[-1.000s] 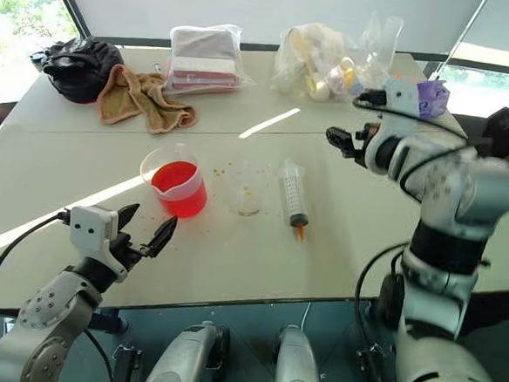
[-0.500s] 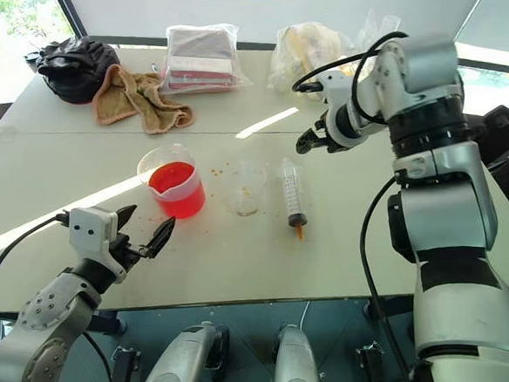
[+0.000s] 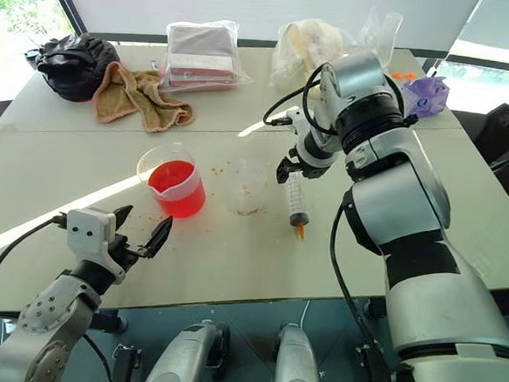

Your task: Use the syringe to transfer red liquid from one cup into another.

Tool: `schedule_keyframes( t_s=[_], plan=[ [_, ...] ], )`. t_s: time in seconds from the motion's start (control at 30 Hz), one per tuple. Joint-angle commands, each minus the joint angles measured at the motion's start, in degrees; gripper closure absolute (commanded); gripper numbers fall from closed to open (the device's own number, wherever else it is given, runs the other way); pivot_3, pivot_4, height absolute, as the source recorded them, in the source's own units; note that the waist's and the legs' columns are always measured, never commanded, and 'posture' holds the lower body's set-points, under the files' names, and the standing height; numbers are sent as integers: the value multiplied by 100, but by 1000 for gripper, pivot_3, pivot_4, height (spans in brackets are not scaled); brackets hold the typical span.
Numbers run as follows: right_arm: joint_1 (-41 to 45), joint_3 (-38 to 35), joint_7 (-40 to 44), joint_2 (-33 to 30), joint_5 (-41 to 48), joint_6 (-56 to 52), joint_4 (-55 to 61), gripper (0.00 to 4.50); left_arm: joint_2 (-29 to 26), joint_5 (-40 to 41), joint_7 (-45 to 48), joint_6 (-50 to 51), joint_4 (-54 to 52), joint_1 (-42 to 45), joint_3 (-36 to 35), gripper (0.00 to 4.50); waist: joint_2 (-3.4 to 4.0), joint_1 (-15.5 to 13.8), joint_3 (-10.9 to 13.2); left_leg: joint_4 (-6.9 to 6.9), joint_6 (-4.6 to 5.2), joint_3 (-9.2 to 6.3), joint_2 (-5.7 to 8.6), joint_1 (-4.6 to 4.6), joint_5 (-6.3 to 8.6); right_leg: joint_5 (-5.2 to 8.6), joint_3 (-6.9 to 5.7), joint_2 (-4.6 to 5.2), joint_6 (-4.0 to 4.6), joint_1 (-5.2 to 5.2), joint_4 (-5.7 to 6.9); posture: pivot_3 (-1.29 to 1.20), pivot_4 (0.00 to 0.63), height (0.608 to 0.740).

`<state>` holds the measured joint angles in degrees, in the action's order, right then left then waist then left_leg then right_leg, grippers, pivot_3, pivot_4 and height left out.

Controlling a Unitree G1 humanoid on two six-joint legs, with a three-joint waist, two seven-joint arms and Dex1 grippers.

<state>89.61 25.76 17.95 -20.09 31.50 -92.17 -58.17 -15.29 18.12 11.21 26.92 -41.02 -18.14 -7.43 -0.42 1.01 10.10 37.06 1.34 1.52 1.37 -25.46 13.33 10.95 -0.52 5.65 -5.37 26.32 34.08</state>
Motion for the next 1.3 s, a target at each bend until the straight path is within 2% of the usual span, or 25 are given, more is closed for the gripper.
schedule_keyframes(
  t_s=[0.03,0.3,0.4,0.5,0.53,0.7,0.9,1.0,1.13,1.23,1.3],
  plan=[
    [-24,-302,-120,137,-320,-33,-66,643,21,-13,18,-156,-195,-46,-23,17,0,1,0,0,0,0,0,0,0,0,0,0,0,0,0,0,150,740],
    [-298,-1041,-534,485,-1080,70,-100,643,8,-61,107,-341,-119,-220,-57,17,1,8,-1,-1,0,1,0,0,0,-1,0,0,0,1,3,0,150,740],
    [-377,-1247,-628,568,-1354,199,-130,1459,-23,-49,169,-406,-82,-279,-144,0,1,10,-1,0,0,1,0,0,0,-1,0,0,1,1,3,0,150,740],
    [-407,-1397,-638,643,-1548,267,-132,2918,-40,-49,191,-452,-64,-304,-181,0,2,13,-2,0,0,2,0,1,0,-1,0,-1,1,1,4,0,150,740],
    [-415,-1434,-622,666,-1595,279,-120,3151,-41,-48,190,-459,-61,-304,-185,0,2,13,-2,0,0,2,0,2,0,-1,0,-2,1,0,4,0,150,740],
    [-408,-1639,-611,730,-1776,165,-44,3154,-39,-61,161,-475,-71,-268,-163,0,2,18,-2,2,0,2,0,4,0,-2,-1,-3,2,-1,7,0,150,740],
    [-221,-2007,-789,345,-2098,217,133,3154,-67,-65,184,-476,-38,-207,-157,0,2,-4,-2,3,1,3,1,3,-1,-2,-1,-6,2,-1,8,0,150,740],
    [-210,-2015,-857,96,-2324,861,548,3154,-80,-45,223,-465,-8,-161,-151,0,2,0,-2,4,1,5,3,2,-1,-2,-1,-8,2,-2,7,0,150,740],
    [-119,-2155,-879,-57,-2523,2283,1053,3154,-181,-49,392,-494,63,-79,-108,0,4,44,-1,4,2,9,1,4,-2,-3,-2,-22,-1,1,11,0,150,740],
    [15,-3585,-1152,324,-1713,3689,1347,3154,-331,26,534,-491,236,119,-269,0,5,72,0,4,3,9,-8,7,-2,-5,-1,-38,-5,0,16,0,150,740],
    [-27,-4216,-1011,614,-1227,4559,1583,3154,-435,67,640,-506,312,188,-359,0,4,111,0,5,3,9,-19,9,-3,-15,0,-50,-23,-3,17,0,150,740]
  ],
)
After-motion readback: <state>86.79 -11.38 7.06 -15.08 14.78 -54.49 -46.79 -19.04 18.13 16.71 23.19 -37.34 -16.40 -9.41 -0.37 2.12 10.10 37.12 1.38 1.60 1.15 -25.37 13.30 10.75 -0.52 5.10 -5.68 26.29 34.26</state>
